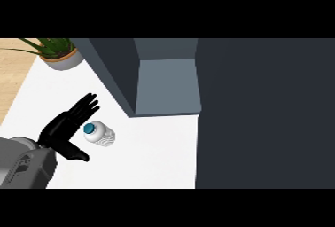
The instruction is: Pick up the bottled water, place it into the cabinet and close the cabinet
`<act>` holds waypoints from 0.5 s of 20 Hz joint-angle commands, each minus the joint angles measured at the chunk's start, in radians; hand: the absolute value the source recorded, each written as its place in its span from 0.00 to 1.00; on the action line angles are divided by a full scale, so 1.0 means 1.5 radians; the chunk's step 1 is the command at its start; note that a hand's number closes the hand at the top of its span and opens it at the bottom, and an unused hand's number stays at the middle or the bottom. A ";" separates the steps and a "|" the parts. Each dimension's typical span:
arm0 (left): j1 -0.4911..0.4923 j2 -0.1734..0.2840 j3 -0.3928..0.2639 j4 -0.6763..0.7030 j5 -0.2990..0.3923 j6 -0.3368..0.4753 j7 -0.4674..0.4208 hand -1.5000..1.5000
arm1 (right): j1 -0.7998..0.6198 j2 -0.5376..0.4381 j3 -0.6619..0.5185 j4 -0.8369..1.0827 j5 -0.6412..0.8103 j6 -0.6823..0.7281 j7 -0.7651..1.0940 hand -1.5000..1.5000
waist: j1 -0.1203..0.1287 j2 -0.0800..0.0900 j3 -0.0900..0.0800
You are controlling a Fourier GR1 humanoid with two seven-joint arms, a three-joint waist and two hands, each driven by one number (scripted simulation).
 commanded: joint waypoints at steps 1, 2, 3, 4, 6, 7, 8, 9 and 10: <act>-0.039 -0.016 -0.012 0.111 -0.046 -0.004 -0.078 0.00 | 0.065 -0.015 0.023 -0.114 0.008 0.008 0.003 0.00 | -0.008 0.000 0.000; -0.039 -0.002 -0.013 0.123 -0.050 -0.032 -0.104 0.00 | 0.075 -0.014 0.027 -0.090 0.026 0.013 -0.028 0.00 | -0.003 -0.002 0.000; -0.012 -0.015 -0.025 0.140 -0.075 -0.025 -0.162 0.00 | 0.057 -0.014 0.033 -0.107 0.017 0.001 0.005 0.00 | -0.003 0.002 -0.001; -0.078 -0.007 -0.014 0.189 -0.074 -0.020 -0.140 0.00 | 0.051 -0.012 0.024 -0.088 0.022 0.000 -0.012 0.00 | -0.009 0.004 -0.001; -0.036 -0.024 -0.042 0.204 -0.120 -0.001 -0.225 0.00 | 0.058 -0.023 0.020 -0.079 0.008 0.012 -0.022 0.00 | -0.007 0.004 -0.001; -0.048 -0.037 -0.049 0.210 -0.121 0.002 -0.221 0.00 | 0.074 -0.020 0.049 -0.105 0.040 0.002 -0.011 0.00 | -0.007 0.002 -0.002; -0.058 -0.035 -0.043 0.229 -0.116 -0.004 -0.228 0.00 | 0.082 -0.028 0.036 -0.112 0.022 0.006 -0.016 0.00 | -0.006 0.002 -0.001; -0.062 -0.034 -0.047 0.247 -0.126 -0.001 -0.249 0.00 | 0.072 -0.033 0.022 -0.110 0.010 0.006 -0.012 0.00 | -0.008 0.005 -0.002; -0.088 -0.047 -0.043 0.270 -0.123 0.011 -0.236 0.00 | 0.075 -0.024 0.030 -0.095 0.020 0.002 -0.033 0.00 | -0.015 0.005 -0.002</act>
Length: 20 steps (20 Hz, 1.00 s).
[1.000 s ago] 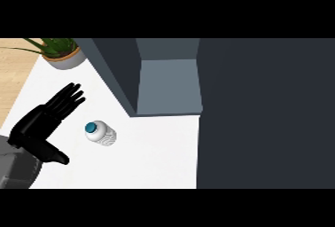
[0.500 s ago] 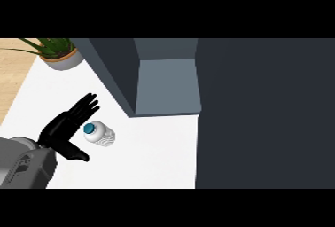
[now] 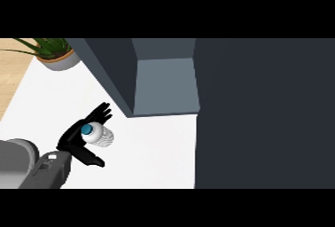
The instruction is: Pick up the bottled water, place it into the cabinet and close the cabinet
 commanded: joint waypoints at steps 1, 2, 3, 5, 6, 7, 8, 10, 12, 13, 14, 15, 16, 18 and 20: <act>0.000 0.006 -0.014 0.070 -0.031 -0.045 -0.111 0.00 | 0.052 -0.014 0.014 -0.078 0.020 0.006 -0.006 0.00 | -0.002 -0.002 0.000; -0.017 -0.019 -0.016 0.082 -0.026 -0.043 -0.105 0.00 | 0.035 -0.021 0.008 -0.080 0.006 0.012 -0.002 0.00 | -0.004 0.001 -0.001; -0.034 -0.015 -0.008 0.099 -0.017 -0.055 -0.096 1.00 | 0.030 -0.024 0.007 -0.080 0.008 0.012 0.000 0.00 | -0.002 0.002 0.000; -0.017 -0.031 -0.016 0.105 -0.031 -0.032 -0.146 1.00 | 0.031 -0.012 0.022 -0.077 0.017 -0.003 0.002 0.00 | 0.001 0.002 -0.001; -0.014 -0.012 -0.017 0.099 -0.038 -0.028 -0.166 1.00 | 0.051 -0.025 0.007 -0.099 0.006 0.001 0.002 0.00 | 0.005 -0.001 0.000; -0.022 0.001 -0.018 0.118 -0.041 -0.039 -0.167 1.00 | 0.059 -0.033 0.002 -0.075 0.014 0.016 -0.039 0.00 | -0.006 0.000 0.000; -0.022 -0.021 -0.033 0.120 -0.059 -0.007 -0.183 1.00 | 0.062 -0.037 0.000 -0.083 -0.005 0.017 -0.026 0.00 | -0.007 0.002 -0.001; -0.030 0.001 -0.052 0.119 -0.093 0.035 -0.222 1.00 | 0.049 -0.021 0.021 -0.075 0.021 -0.002 -0.023 0.00 | -0.004 0.003 -0.001; -0.030 -0.025 -0.065 0.124 -0.109 0.076 -0.254 1.00 | 0.051 -0.032 0.002 -0.086 0.003 -0.001 -0.016 0.00 | 0.003 0.003 0.000; -0.044 -0.019 -0.056 0.129 -0.106 0.090 -0.275 1.00 | 0.047 -0.028 -0.007 -0.044 0.000 0.005 -0.050 0.00 | -0.003 0.003 0.000; -0.028 -0.035 -0.080 0.106 -0.130 0.132 -0.301 1.00 | 0.071 -0.032 0.017 -0.084 0.012 0.002 -0.035 0.00 | -0.002 0.000 -0.001; -0.021 -0.021 -0.085 0.113 -0.139 0.132 -0.329 1.00 | 0.065 -0.025 0.033 -0.080 0.031 -0.006 -0.032 0.00 | 0.000 0.002 -0.001; -0.037 -0.033 -0.060 0.131 -0.120 0.160 -0.328 1.00 | 0.058 -0.028 0.008 -0.074 0.004 -0.005 -0.039 0.00 | 0.005 0.002 0.000; 0.026 -0.073 -0.048 0.105 -0.113 0.275 -0.353 1.00 | 0.081 -0.034 0.013 -0.073 0.006 -0.007 -0.042 0.00 | 0.018 -0.004 0.001; 0.059 -0.081 -0.001 0.093 -0.071 0.328 -0.348 1.00 | 0.092 -0.025 0.010 -0.067 0.014 -0.020 -0.054 0.00 | 0.027 -0.007 0.002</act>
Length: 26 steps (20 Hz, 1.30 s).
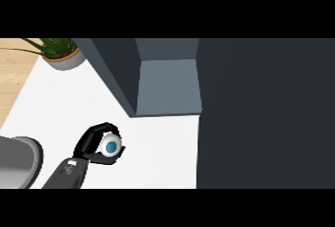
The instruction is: Pick up the bottled water, place it into the cabinet and close the cabinet
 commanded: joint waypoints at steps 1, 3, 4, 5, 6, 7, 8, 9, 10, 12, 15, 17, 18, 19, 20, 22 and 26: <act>0.096 -0.051 0.040 0.009 0.022 0.134 -0.077 1.00 | 0.043 -0.015 -0.005 -0.080 0.002 -0.005 0.020 0.00 | 0.016 -0.001 -0.002; 0.103 -0.079 0.036 -0.002 0.017 0.162 -0.095 1.00 | 0.043 -0.010 0.001 -0.078 0.002 -0.013 0.014 0.00 | 0.014 0.000 -0.001; 0.108 -0.077 0.039 -0.022 0.025 0.153 -0.088 1.00 | 0.063 -0.020 -0.003 -0.103 -0.005 -0.013 0.023 0.00 | 0.016 -0.002 -0.001; 0.088 -0.072 0.046 -0.034 0.040 0.117 -0.065 1.00 | 0.018 -0.012 -0.009 -0.107 -0.020 -0.024 0.057 0.00 | 0.023 0.001 0.000; 0.067 -0.088 0.054 -0.015 0.040 0.141 -0.068 1.00 | 0.040 -0.019 0.001 -0.089 0.000 -0.016 0.034 0.00 | 0.014 0.001 -0.001; 0.054 -0.091 0.053 -0.031 0.047 0.129 -0.030 1.00 | 0.024 -0.011 0.005 -0.089 -0.008 -0.023 0.039 0.00 | 0.017 0.000 0.000; 0.087 -0.109 0.037 -0.061 0.039 0.137 -0.035 1.00 | 0.035 -0.023 -0.012 -0.089 -0.030 -0.015 0.039 0.00 | 0.020 -0.001 0.000; 0.074 -0.115 0.018 -0.047 0.052 0.166 -0.046 1.00 | 0.015 -0.009 0.019 -0.087 0.005 -0.029 0.053 0.00 | 0.017 0.000 -0.001; 0.098 -0.116 0.003 -0.091 0.072 0.140 -0.023 1.00 | 0.040 -0.022 0.005 -0.071 -0.002 -0.016 0.022 0.00 | 0.018 -0.003 0.000; 0.085 -0.116 -0.012 -0.100 0.072 0.132 -0.010 1.00 | 0.046 -0.024 0.018 -0.092 0.013 -0.025 0.031 0.00 | 0.016 -0.002 0.000; 0.069 -0.117 -0.062 -0.153 0.135 0.144 0.048 1.00 | 0.053 -0.047 -0.032 -0.073 -0.031 -0.007 0.000 0.00 | 0.014 -0.003 0.000; 0.069 -0.117 -0.128 -0.208 0.179 0.191 0.101 1.00 | 0.055 -0.044 -0.015 -0.103 -0.027 -0.014 0.022 0.00 | 0.015 -0.004 0.000; 0.032 -0.118 -0.125 -0.204 0.202 0.194 0.136 1.00 | 0.047 -0.029 0.009 -0.103 -0.009 -0.030 0.038 0.00 | 0.013 -0.002 0.000; 0.069 -0.118 -0.171 -0.248 0.227 0.218 0.134 1.00 | 0.075 -0.040 0.001 -0.080 -0.011 -0.012 -0.014 0.00 | 0.008 -0.006 0.000; 0.062 -0.118 -0.182 -0.273 0.231 0.241 0.170 1.00 | 0.047 -0.023 0.019 -0.064 0.007 -0.026 -0.005 0.00 | 0.015 -0.004 0.000; 0.051 -0.118 -0.216 -0.308 0.253 0.287 0.210 1.00 | 0.038 -0.034 -0.019 -0.092 -0.042 -0.027 0.027 0.00 | 0.017 -0.002 0.000; -0.005 -0.118 -0.261 -0.342 0.273 0.368 0.291 1.00 | 0.054 -0.032 -0.004 -0.096 -0.017 -0.029 0.008 0.00 | 0.011 -0.002 0.000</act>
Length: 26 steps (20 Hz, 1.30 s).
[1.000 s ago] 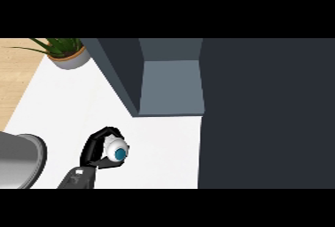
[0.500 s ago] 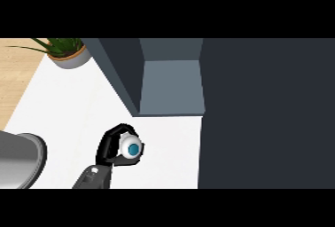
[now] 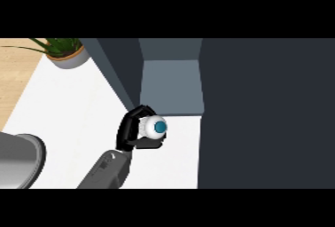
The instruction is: Pick up the bottled water, place it into the cabinet and close the cabinet
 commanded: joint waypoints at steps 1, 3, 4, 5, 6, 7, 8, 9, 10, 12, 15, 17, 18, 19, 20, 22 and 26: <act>-0.083 -0.001 -0.040 -0.021 0.042 0.063 0.091 1.00 | 0.016 -0.025 -0.031 -0.081 -0.042 0.011 0.027 0.00 | -0.005 0.002 0.000; -0.074 -0.001 -0.075 -0.048 0.062 0.110 0.110 1.00 | 0.058 -0.024 -0.026 -0.091 -0.050 0.018 -0.003 0.00 | -0.012 0.000 0.000; -0.105 -0.001 -0.080 -0.023 0.101 0.124 0.094 1.00 | 0.010 -0.020 -0.047 -0.066 -0.066 0.014 0.015 0.00 | -0.010 0.004 0.000; -0.092 -0.001 -0.126 -0.038 0.111 0.162 0.109 1.00 | 0.021 -0.010 -0.028 -0.046 -0.050 0.012 0.007 0.00 | -0.010 0.003 0.000; -0.148 -0.001 -0.101 -0.016 0.096 0.173 0.151 1.00 | 0.045 -0.026 -0.062 -0.061 -0.079 0.025 -0.011 0.00 | -0.017 0.003 0.000; -0.157 -0.001 -0.079 0.019 0.093 0.167 0.124 1.00 | 0.080 -0.033 -0.065 -0.061 -0.066 0.041 -0.052 0.00 | -0.022 0.002 0.000; -0.181 -0.001 -0.089 0.020 0.102 0.173 0.152 1.00 | 0.058 -0.032 -0.075 -0.077 -0.077 0.032 -0.017 0.00 | -0.014 0.004 0.000; -0.226 -0.001 -0.074 0.040 0.113 0.199 0.155 1.00 | 0.041 -0.017 -0.034 -0.065 -0.041 0.026 -0.013 0.00 | -0.018 0.006 -0.001; -0.234 -0.001 -0.073 0.054 0.108 0.201 0.171 1.00 | 0.054 -0.023 -0.070 -0.040 -0.071 0.039 -0.046 0.00 | -0.017 0.004 0.000; -0.219 -0.001 -0.079 0.098 0.145 0.180 0.120 1.00 | 0.063 -0.026 -0.065 -0.099 -0.078 0.033 -0.004 0.00 | -0.021 0.008 -0.001; -0.300 -0.001 -0.067 0.125 0.180 0.197 0.180 1.00 | 0.033 -0.028 -0.099 -0.051 -0.095 0.045 -0.019 0.00 | -0.018 0.008 0.000; -0.337 -0.001 -0.019 0.182 0.187 0.175 0.182 1.00 | 0.069 -0.032 -0.096 -0.065 -0.089 0.058 -0.041 0.00 | -0.027 0.009 0.000; -0.356 -0.001 -0.036 0.200 0.203 0.217 0.169 1.00 | 0.031 -0.025 -0.088 -0.017 -0.074 0.061 -0.050 0.00 | -0.033 0.012 0.000; -0.357 -0.001 -0.030 0.211 0.179 0.223 0.165 1.00 | 0.064 -0.029 -0.098 -0.070 -0.102 0.057 -0.025 0.00 | -0.025 0.011 0.000; -0.390 -0.001 -0.039 0.223 0.183 0.269 0.186 1.00 | 0.049 -0.043 -0.122 -0.020 -0.110 0.084 -0.064 0.00 | -0.036 0.011 0.001; -0.392 -0.001 -0.014 0.273 0.175 0.267 0.168 1.00 | 0.072 -0.030 -0.100 -0.049 -0.083 0.077 -0.061 0.00 | -0.034 0.012 0.000; -0.440 0.004 -0.045 0.346 0.123 0.359 0.158 1.00 | 0.063 -0.035 -0.114 -0.041 -0.087 0.090 -0.071 0.00 | -0.039 0.016 0.000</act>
